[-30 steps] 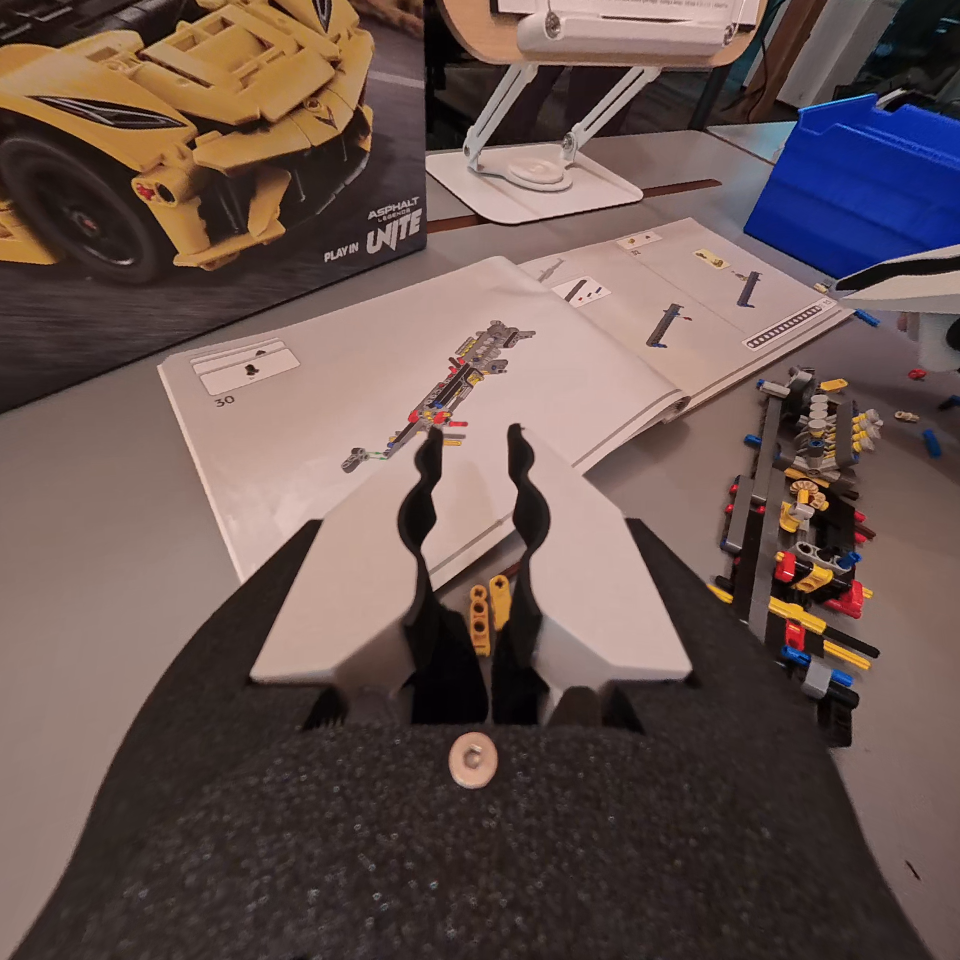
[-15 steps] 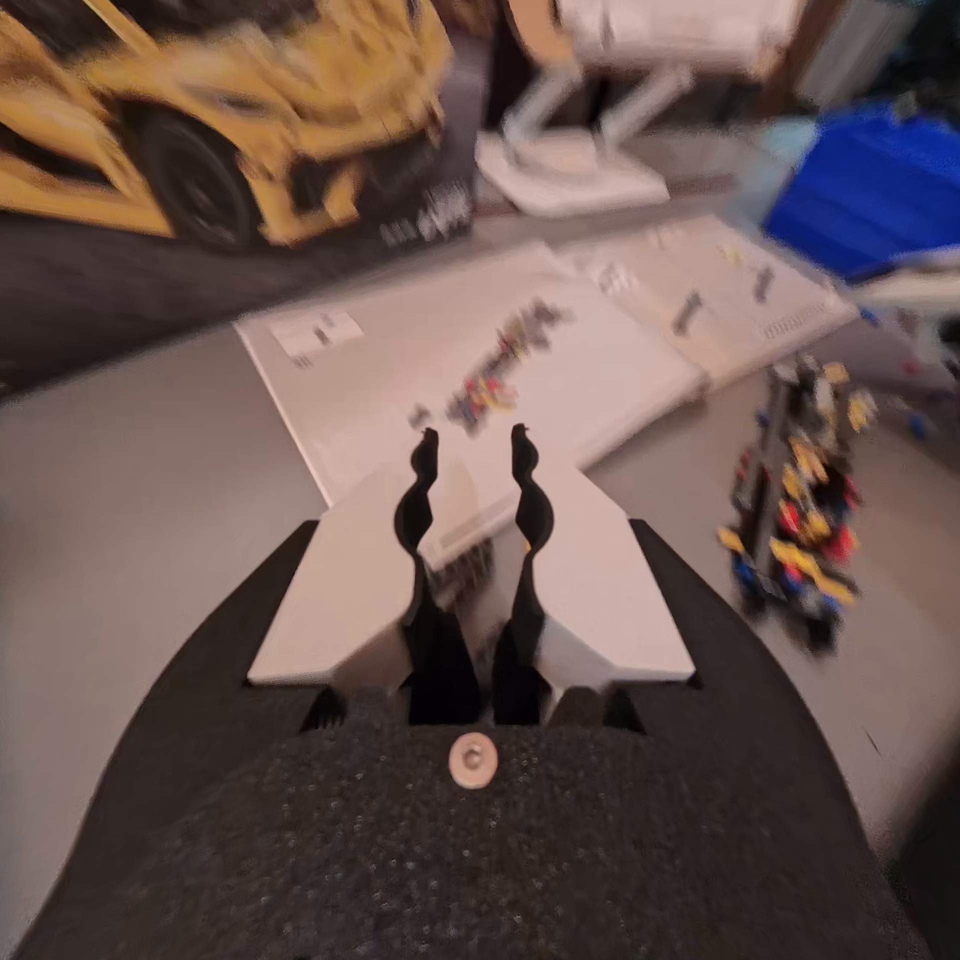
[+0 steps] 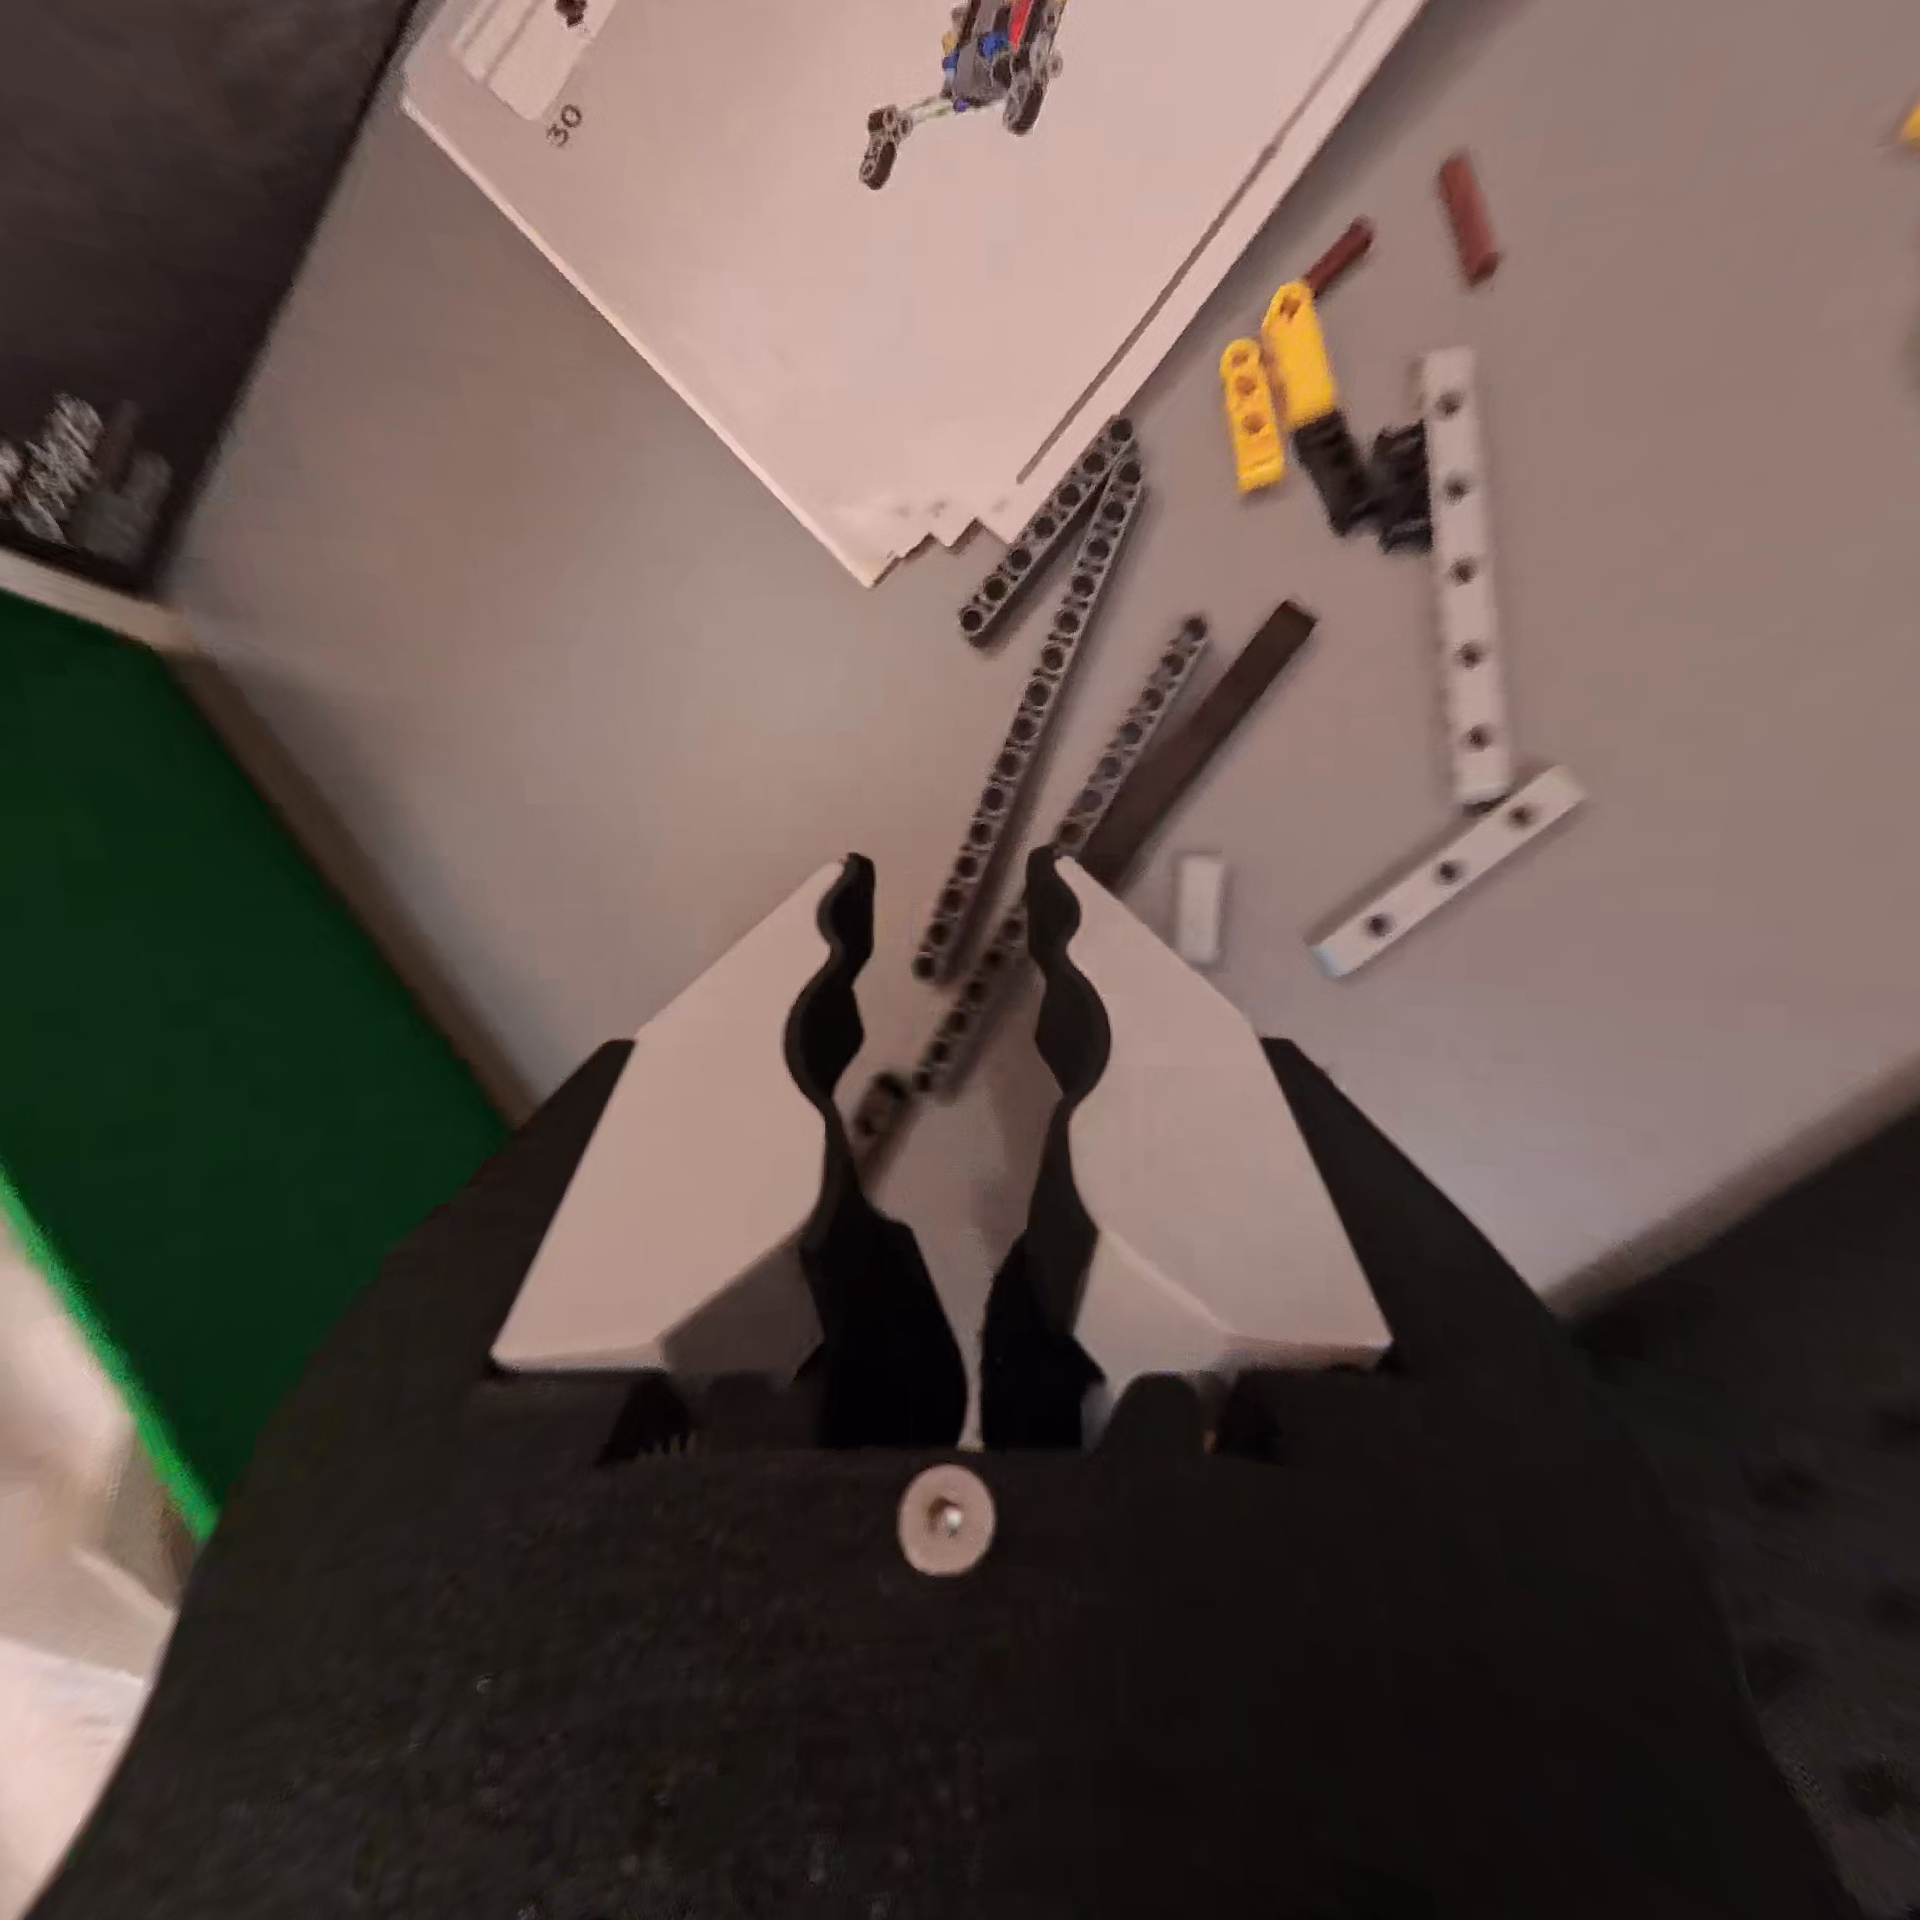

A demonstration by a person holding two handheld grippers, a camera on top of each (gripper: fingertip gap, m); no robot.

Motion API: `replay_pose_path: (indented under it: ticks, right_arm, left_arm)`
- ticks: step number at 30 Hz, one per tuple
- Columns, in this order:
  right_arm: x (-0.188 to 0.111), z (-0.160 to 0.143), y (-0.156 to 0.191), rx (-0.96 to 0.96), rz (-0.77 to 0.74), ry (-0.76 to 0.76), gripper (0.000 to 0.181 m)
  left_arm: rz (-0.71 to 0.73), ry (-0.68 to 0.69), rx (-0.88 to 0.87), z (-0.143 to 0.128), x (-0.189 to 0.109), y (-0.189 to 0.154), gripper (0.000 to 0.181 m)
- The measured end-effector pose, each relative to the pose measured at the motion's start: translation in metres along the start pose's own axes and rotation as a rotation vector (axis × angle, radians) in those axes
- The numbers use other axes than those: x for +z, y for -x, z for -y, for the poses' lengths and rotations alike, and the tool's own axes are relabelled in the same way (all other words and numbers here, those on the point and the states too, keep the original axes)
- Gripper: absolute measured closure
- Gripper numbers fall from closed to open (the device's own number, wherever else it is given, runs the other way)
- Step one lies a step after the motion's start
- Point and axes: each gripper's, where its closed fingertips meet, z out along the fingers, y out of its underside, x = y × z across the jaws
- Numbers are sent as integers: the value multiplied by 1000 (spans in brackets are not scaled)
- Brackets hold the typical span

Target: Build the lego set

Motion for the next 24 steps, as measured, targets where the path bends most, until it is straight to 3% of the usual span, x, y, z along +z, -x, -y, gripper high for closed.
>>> replay_pose_path:
  ticks: [2,4,11,13,15,18,22,24]
  right_arm:
    - [0,1,-1,-4,3,-3,159]
    - [2,0,-3,-8,-3,-5,159]
    - [0,0,-5,4,-1,-10,159]
    - [0,0,-5,1,1,-13,159]
    - [0,0,-4,-4,4,-14,160]
    - [-1,2,-3,-13,7,-23,160]
    - [-10,4,-1,-9,1,-52,160]
    - [-20,5,1,5,-11,-86,161]
  left_arm:
    - [15,91,139,-5,5,11,154]
    - [-60,131,222,-3,13,6,154]
    - [-256,170,231,7,30,-8,159]
    - [-276,182,227,7,34,-10,161]
    - [-290,193,242,6,36,-14,175]
    - [-271,180,264,11,34,-15,175]
    - [-209,128,284,34,13,-9,175]
    - [-184,25,291,74,-4,-12,175]
